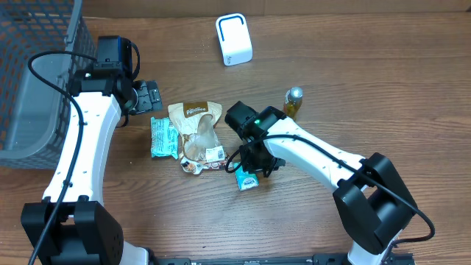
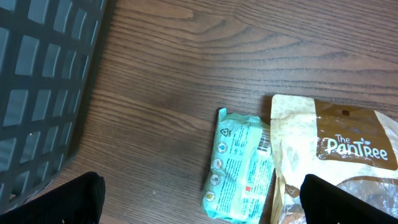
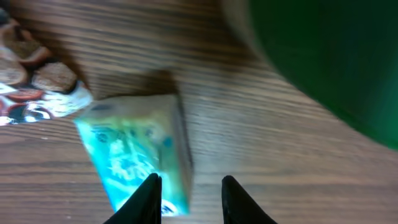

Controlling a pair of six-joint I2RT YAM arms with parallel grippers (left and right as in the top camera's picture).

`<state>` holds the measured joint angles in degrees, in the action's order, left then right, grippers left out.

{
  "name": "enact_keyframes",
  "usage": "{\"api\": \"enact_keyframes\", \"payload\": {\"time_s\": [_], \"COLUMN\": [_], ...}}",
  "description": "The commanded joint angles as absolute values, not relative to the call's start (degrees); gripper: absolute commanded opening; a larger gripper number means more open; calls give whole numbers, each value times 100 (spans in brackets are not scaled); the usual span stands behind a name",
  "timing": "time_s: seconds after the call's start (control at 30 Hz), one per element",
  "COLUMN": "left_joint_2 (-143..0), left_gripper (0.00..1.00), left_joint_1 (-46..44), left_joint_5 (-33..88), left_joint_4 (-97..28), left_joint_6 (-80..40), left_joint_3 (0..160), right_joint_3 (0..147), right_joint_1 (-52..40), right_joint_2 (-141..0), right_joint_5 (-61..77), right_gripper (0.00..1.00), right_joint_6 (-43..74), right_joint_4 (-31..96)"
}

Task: Scan the item barcode
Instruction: 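Grasp the green-white packet with the right gripper and lift slightly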

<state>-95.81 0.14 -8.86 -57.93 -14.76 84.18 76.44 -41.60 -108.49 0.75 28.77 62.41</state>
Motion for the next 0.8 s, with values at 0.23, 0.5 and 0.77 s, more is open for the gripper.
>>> {"api": "enact_keyframes", "payload": {"time_s": [0.23,0.5,0.77], "left_joint_2": [-9592,-9592,-9592], "left_gripper": [99,99,100], "left_joint_1": [36,36,36], "left_joint_5": [-939,-939,-939], "left_joint_4": [-5808,-5808,-5808], "left_joint_6": [-1393,-1393,-1393], "left_joint_3": [8525,8525,8525], "right_joint_3": [7188,6858,6858], "right_joint_1": [-4178,-4178,-4254], "right_joint_2": [-10641,-10641,-10641], "right_joint_5": [368,462,792], "right_gripper": [27,22,22], "right_joint_6": [2692,2687,2499], "right_joint_4": [5754,5406,5426]}}
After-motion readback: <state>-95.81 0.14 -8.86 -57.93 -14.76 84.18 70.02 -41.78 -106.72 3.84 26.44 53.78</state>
